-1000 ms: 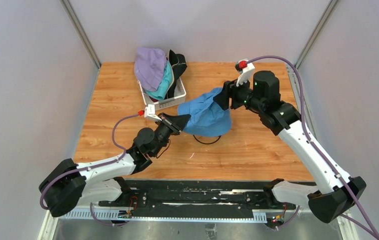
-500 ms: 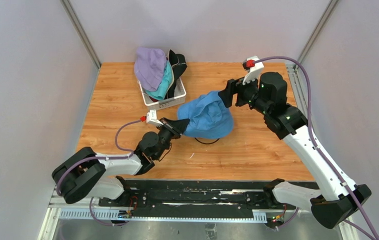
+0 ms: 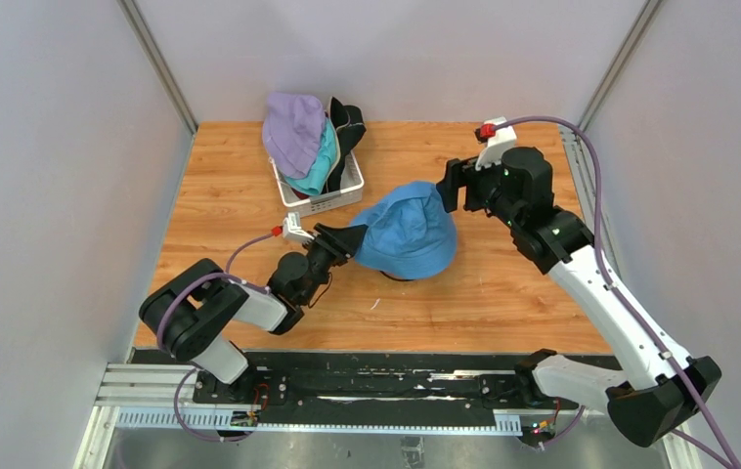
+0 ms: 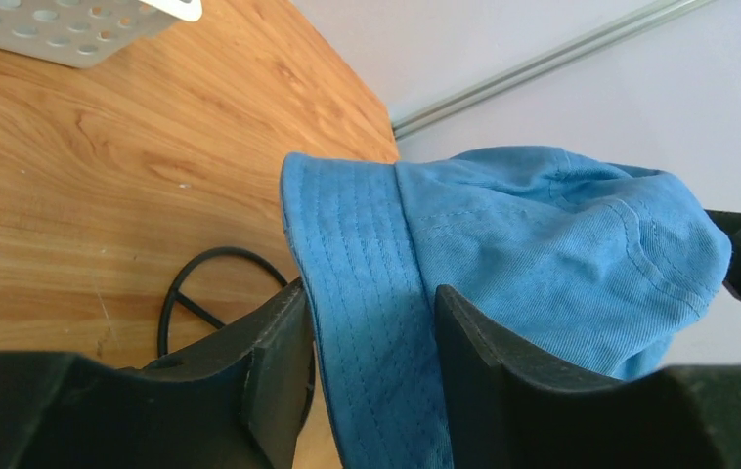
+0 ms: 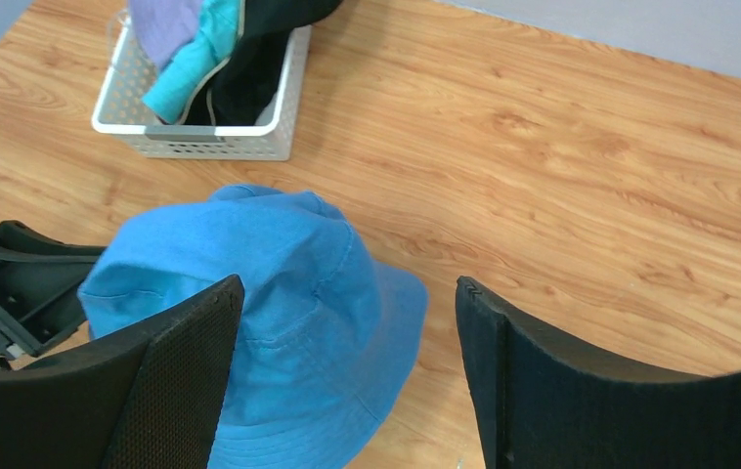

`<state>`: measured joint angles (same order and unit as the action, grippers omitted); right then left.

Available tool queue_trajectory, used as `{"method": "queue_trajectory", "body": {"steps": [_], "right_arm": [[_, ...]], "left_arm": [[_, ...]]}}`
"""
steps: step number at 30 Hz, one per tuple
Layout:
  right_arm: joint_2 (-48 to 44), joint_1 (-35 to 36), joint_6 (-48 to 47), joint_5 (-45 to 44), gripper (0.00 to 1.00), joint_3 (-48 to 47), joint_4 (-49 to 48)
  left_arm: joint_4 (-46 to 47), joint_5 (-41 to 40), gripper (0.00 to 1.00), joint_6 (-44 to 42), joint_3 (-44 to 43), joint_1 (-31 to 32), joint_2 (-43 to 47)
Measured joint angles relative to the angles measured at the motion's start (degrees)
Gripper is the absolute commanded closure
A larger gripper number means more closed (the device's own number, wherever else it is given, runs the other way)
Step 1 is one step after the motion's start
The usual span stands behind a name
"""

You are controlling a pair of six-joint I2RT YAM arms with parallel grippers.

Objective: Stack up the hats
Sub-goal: Place the hat on the hat stand.

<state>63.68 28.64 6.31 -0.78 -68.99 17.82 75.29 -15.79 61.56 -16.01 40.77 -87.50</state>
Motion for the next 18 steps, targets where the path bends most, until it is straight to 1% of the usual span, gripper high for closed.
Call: {"method": "queue_trajectory", "body": {"steps": [5, 10, 16, 18], "right_arm": [[0.4, -1.1, 0.0, -3.5, 0.2, 1.2, 0.0], [0.8, -2.0, 0.1, -6.9, 0.19, 3.0, -0.3], [0.2, -3.1, 1.9, -8.8, 0.18, 7.9, 0.3], [-1.1, -4.4, 3.1, -8.3, 0.18, 10.5, 0.6]], "left_arm": [[3.3, 4.7, 0.46, 1.3, -1.2, -2.9, -3.8], [4.5, 8.1, 0.46, 1.9, -1.4, -5.6, -4.7], [4.7, 12.7, 0.46, 2.6, -4.6, -7.3, -7.6], [4.7, 14.2, 0.48, 2.8, -6.1, -7.4, -8.9]]}}
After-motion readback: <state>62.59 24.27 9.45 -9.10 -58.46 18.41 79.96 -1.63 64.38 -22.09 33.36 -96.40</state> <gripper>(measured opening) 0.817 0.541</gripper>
